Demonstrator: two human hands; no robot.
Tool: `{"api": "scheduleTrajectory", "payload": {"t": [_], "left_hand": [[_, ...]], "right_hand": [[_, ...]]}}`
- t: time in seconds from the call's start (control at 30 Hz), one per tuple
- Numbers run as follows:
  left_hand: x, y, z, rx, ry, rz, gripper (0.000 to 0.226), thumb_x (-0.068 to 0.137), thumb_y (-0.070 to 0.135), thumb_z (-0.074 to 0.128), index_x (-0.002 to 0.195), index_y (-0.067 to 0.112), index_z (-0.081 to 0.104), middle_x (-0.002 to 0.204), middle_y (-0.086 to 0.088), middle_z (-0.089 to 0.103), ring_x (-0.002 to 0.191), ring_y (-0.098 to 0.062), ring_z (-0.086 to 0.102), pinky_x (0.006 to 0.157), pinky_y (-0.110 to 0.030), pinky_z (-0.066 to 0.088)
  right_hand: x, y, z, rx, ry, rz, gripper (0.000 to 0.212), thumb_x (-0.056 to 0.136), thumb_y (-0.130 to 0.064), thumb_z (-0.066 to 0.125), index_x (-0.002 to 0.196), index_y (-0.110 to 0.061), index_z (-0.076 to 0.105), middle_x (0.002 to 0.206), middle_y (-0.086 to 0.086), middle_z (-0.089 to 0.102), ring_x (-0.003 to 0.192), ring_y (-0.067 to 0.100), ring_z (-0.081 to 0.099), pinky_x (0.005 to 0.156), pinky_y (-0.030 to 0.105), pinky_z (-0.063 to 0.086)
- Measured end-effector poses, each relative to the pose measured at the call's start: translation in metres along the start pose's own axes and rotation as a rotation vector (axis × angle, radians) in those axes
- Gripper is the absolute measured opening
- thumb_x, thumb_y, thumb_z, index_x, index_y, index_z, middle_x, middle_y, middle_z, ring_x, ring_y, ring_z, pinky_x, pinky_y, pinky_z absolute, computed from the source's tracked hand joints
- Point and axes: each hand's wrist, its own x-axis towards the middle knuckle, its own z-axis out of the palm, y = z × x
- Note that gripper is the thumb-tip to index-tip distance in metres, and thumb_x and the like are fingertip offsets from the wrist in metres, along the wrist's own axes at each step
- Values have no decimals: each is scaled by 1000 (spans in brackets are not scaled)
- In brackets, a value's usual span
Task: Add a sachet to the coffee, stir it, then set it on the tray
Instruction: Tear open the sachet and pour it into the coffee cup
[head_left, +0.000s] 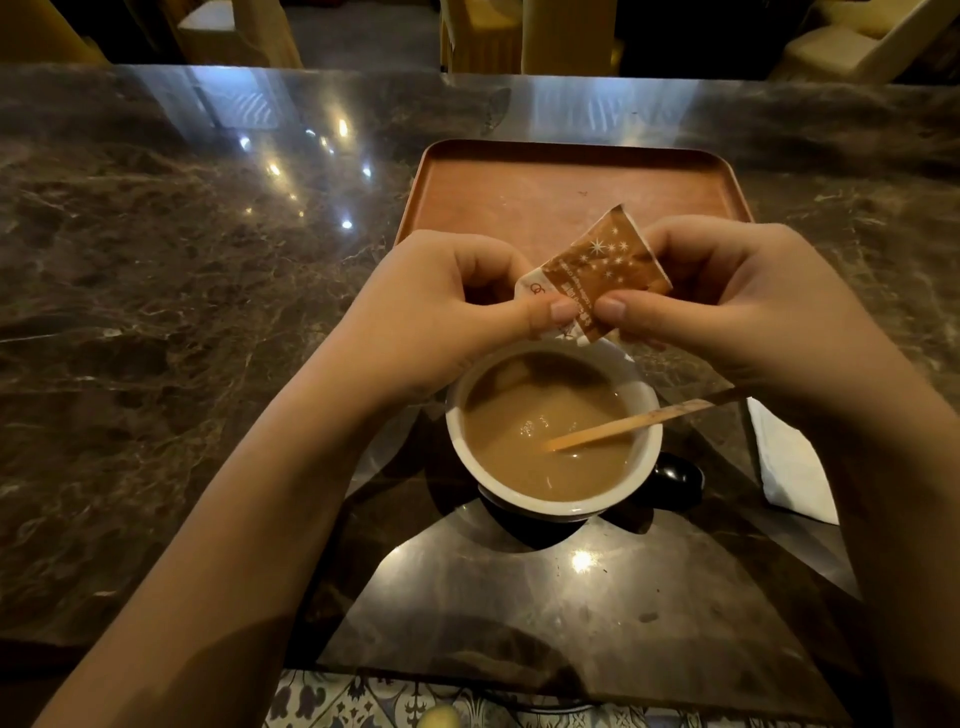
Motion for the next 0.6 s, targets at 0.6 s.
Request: {"api": "scheduleTrajectory", "payload": {"t": [0.6], "left_hand": [[0,-2,1,90,52,56,32,69,41,66,73,9,69,72,-12,70,68,-23,64,65,-32,53]], "right_hand": [[0,-1,1,7,-3,-23,26,69,-26,64,89,-10,65,89,0,70,76,7,68,66,13,52]]}}
